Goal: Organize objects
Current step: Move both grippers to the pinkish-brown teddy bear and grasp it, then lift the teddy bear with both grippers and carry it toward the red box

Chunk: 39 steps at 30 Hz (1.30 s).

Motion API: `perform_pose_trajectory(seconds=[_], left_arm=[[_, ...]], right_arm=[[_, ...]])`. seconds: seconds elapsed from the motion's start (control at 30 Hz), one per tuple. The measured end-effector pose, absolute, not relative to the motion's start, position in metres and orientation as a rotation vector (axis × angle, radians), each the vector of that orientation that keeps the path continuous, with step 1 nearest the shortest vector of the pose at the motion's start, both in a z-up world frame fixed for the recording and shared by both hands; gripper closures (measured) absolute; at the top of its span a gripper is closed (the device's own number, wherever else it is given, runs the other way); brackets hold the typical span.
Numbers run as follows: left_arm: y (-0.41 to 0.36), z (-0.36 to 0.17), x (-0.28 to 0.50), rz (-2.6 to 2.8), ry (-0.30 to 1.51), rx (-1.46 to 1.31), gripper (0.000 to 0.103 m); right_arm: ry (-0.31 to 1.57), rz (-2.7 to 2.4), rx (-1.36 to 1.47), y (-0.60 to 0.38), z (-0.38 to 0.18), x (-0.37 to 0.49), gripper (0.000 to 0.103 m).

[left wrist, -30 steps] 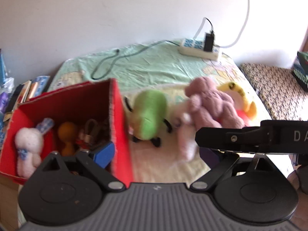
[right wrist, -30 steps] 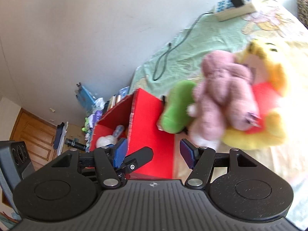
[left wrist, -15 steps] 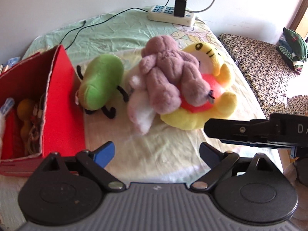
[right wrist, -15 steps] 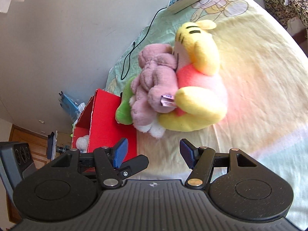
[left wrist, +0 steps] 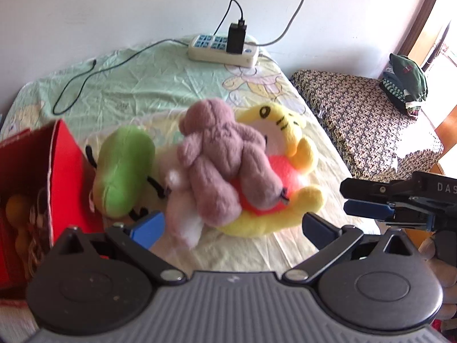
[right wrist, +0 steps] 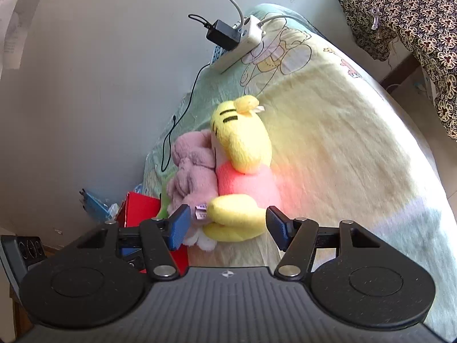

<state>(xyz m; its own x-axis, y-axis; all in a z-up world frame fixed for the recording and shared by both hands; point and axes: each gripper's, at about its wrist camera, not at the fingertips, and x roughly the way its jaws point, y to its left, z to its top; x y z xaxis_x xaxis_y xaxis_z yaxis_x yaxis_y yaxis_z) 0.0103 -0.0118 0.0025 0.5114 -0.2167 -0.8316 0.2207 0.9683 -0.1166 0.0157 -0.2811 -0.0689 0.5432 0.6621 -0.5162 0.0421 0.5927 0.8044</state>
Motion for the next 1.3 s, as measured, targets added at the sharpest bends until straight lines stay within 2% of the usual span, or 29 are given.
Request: perform_pose_trajectory(seconds=[0.37, 0.8, 0.87, 1.0, 1.1, 1.3], left_arm=[[0.003, -0.013, 0.062, -0.316, 1.049, -0.098, 0.001], [0.012, -0.039, 0.085, -0.400, 1.087, -0.158, 0.003], [0.010, -0.042, 0.087, -0.397, 1.085, -0.136, 0.004], [0.012, -0.044, 0.089, -0.392, 1.073, -0.134, 0.005], [0.014, -0.039, 0.084, -0.390, 1.055, -0.127, 0.009], [0.005, -0.023, 0.068, -0.390, 1.002, -0.085, 0.018]], right_arm=[[0.919, 0.501, 0.858, -0.244, -0.065, 0.063, 0.053], [1.018, 0.554, 0.789, -0.204, -0.088, 0.098, 0.054], [1.021, 0.564, 0.768, -0.200, -0.088, 0.100, 0.060], [1.015, 0.579, 0.772, -0.200, -0.088, 0.100, 0.064], [1.006, 0.588, 0.787, -0.203, -0.087, 0.097, 0.073], [0.945, 0.629, 0.753, -0.196, -0.072, 0.085, 0.077]])
